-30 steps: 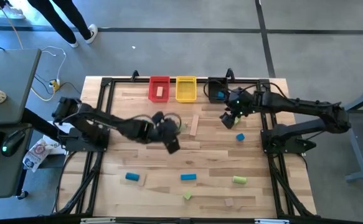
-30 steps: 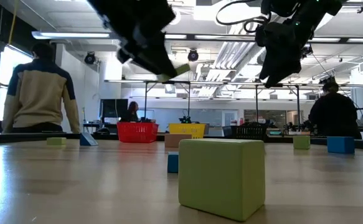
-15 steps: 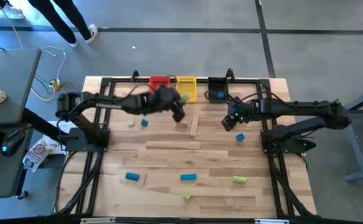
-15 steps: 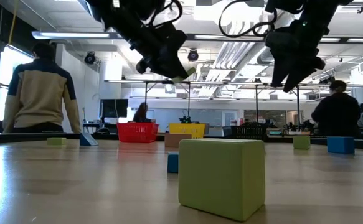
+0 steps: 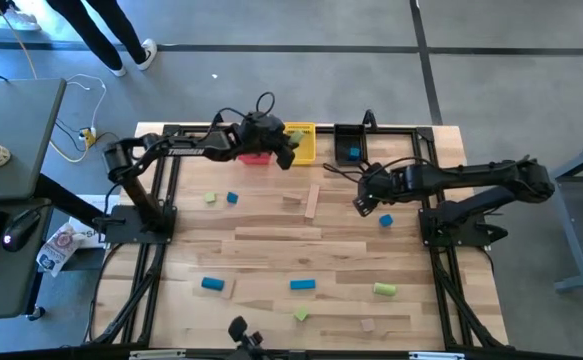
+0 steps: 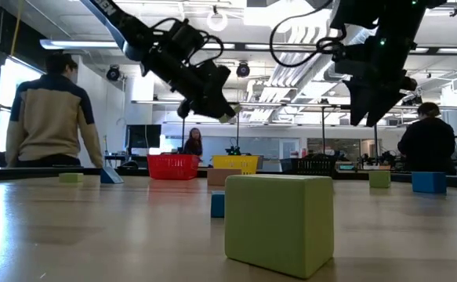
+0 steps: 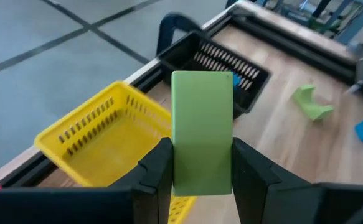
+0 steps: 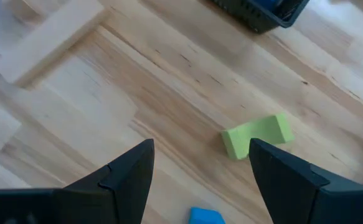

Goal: Sort & place blocks by color
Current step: Put the green block into the yellow basket

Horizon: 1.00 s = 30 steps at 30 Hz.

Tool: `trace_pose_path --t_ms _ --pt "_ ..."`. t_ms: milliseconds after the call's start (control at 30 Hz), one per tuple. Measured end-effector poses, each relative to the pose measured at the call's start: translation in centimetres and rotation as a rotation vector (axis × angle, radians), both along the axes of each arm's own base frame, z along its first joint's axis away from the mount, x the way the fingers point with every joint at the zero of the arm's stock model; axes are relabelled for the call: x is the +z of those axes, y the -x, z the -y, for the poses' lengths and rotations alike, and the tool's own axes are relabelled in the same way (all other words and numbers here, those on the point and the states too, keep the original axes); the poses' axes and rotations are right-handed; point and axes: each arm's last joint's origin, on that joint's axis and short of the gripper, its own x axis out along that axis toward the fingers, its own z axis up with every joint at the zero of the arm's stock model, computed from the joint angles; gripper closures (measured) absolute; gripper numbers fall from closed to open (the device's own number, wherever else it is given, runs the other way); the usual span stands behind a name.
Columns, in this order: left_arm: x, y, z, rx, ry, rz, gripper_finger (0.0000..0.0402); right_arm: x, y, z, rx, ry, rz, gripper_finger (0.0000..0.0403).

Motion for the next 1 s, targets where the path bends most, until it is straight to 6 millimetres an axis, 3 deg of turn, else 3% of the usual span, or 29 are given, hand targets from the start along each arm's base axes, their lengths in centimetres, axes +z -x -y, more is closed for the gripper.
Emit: trace_pose_path --t_ms 233,567,1000 --pt "-2.0 0.3 -1.4 0.028 0.017 -0.059 0.03 -0.9 -0.4 -0.7 -0.006 -0.072 -0.045 0.0153" --pt "-3.6 0.0 -1.5 0.017 0.043 -0.099 0.0293 -1.3 -0.7 -2.0 -0.035 -0.097 -0.036 0.0153" --pt "-5.5 -0.5 -1.8 0.005 0.045 -0.123 0.0283 -1.5 0.5 -4.2 -0.119 -0.122 -0.09 0.0153"
